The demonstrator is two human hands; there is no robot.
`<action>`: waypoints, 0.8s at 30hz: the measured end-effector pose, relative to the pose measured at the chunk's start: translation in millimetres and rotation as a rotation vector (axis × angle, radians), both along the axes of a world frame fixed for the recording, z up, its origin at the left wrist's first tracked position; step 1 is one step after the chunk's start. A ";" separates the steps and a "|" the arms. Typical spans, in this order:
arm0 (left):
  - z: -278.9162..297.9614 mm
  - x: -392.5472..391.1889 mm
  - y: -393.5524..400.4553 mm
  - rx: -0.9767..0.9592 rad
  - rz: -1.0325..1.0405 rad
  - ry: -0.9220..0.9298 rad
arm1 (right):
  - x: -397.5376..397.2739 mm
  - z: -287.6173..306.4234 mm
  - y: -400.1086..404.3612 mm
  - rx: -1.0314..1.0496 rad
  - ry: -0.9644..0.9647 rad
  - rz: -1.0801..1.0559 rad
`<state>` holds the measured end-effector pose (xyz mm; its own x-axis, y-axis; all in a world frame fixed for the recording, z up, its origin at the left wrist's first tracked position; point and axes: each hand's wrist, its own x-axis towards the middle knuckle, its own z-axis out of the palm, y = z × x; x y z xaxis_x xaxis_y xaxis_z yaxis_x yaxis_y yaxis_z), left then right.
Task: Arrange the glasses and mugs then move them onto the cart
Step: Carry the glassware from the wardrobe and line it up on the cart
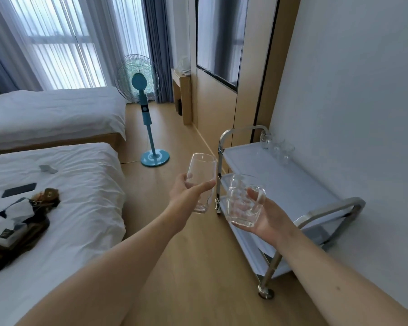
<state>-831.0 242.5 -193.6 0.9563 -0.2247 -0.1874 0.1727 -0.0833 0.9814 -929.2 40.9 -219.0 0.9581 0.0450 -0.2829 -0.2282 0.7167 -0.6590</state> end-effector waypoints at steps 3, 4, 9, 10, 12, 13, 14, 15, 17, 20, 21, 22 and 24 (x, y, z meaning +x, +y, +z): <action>-8.8 17.5 -0.8 -0.004 0.000 0.016 | 19.7 -6.1 2.3 -0.015 -0.007 0.017; -10.8 23.6 -1.7 -0.003 0.000 0.023 | 27.5 -8.9 1.7 -0.012 -0.010 0.022; -17.3 69.0 -4.8 0.014 0.021 0.029 | 78.8 -19.3 -9.2 -0.011 -0.003 0.019; -16.7 80.4 -6.2 0.026 0.020 0.016 | 91.7 -20.4 -11.7 -0.013 -0.016 0.025; -13.8 103.9 -11.0 0.047 0.030 -0.012 | 117.4 -23.0 -17.8 0.000 -0.051 0.016; -12.0 116.2 -15.1 0.054 0.038 -0.019 | 130.5 -24.1 -21.7 0.012 -0.058 0.015; -9.8 127.4 -19.8 0.063 0.041 -0.022 | 142.8 -24.5 -25.8 0.019 -0.064 0.011; -8.4 138.2 -25.3 0.078 0.040 -0.023 | 155.2 -25.8 -30.2 0.030 -0.070 0.026; -8.1 161.1 -38.1 0.105 0.024 -0.026 | 178.5 -25.7 -40.8 0.053 -0.055 0.032; -10.0 193.2 -59.8 0.133 0.003 -0.028 | 211.1 -25.3 -61.3 0.091 -0.033 0.035; -11.0 202.7 -67.7 0.133 0.002 -0.027 | 220.8 -26.6 -68.6 0.095 -0.037 0.037; -11.8 211.4 -75.9 0.134 0.001 -0.023 | 229.1 -27.2 -75.7 0.087 -0.045 0.049; -14.6 226.2 -91.3 0.139 -0.001 -0.008 | 243.3 -31.2 -91.4 0.074 -0.061 0.024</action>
<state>-604.7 151.2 -208.2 0.9576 -0.1983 -0.2088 0.1644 -0.2190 0.9618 -685.9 -50.5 -250.3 0.9719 0.0866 -0.2190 -0.2068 0.7589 -0.6175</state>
